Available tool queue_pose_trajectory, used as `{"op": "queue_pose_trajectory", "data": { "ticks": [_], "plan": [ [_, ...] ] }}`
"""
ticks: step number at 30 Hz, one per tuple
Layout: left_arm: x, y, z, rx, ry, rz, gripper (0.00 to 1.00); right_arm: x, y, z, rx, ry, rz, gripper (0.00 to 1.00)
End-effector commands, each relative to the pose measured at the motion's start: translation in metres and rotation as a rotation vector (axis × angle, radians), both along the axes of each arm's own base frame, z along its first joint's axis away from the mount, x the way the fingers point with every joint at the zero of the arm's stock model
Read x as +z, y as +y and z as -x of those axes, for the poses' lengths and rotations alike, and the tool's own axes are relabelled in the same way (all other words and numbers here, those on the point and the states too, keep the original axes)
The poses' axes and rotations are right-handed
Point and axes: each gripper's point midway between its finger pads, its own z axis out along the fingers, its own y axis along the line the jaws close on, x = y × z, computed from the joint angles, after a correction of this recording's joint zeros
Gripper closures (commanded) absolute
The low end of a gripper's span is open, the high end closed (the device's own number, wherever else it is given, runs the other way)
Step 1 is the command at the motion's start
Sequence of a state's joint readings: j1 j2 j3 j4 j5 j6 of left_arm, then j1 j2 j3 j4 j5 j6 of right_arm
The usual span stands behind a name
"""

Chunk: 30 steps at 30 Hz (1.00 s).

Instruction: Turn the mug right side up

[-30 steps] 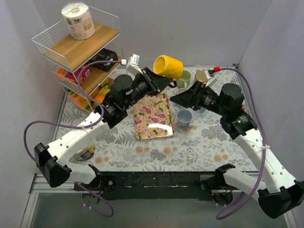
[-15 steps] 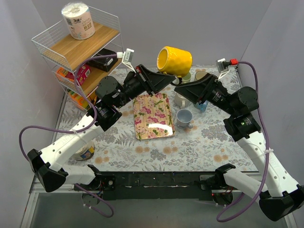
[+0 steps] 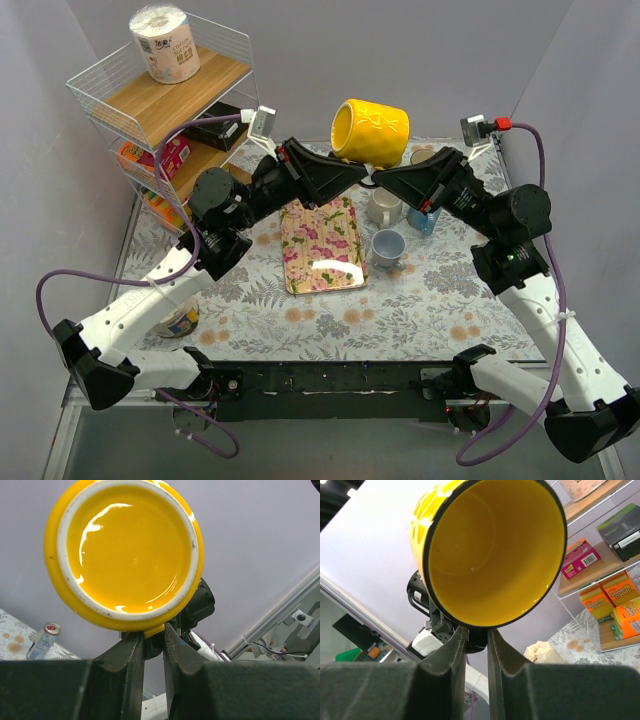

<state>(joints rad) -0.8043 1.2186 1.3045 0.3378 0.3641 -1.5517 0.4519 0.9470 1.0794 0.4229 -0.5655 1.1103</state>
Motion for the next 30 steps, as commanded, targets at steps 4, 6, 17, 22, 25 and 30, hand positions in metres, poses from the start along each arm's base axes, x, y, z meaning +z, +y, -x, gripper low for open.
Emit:
{"op": "queue_pose_trajectory", "data": {
  "ticks": [4, 6, 17, 22, 25, 30],
  "plan": [
    [0.035, 0.017, 0.03, -0.068, -0.127, 0.115, 1.0, 0.03, -0.003, 0.008, 0.054, -0.031, -0.103, 0.73],
    [0.032, 0.016, 0.029, -0.068, -0.127, 0.117, 1.0, 0.029, 0.0, 0.007, 0.072, -0.022, -0.11, 0.69],
    [0.024, 0.01, 0.025, -0.077, -0.131, 0.111, 1.0, 0.02, 0.004, 0.004, 0.116, 0.018, -0.12, 0.73],
    [0.013, 0.003, 0.021, -0.082, -0.117, 0.084, 1.0, 0.023, 0.005, 0.005, 0.13, 0.014, -0.124, 0.99],
    [0.003, -0.003, 0.011, -0.064, -0.08, 0.046, 0.75, 0.021, 0.005, 0.003, 0.114, 0.02, -0.116, 0.99],
    [-0.014, -0.001, -0.001, 0.008, -0.042, 0.004, 0.22, 0.017, 0.002, -0.002, 0.049, 0.017, -0.079, 0.99]
  ]
}}
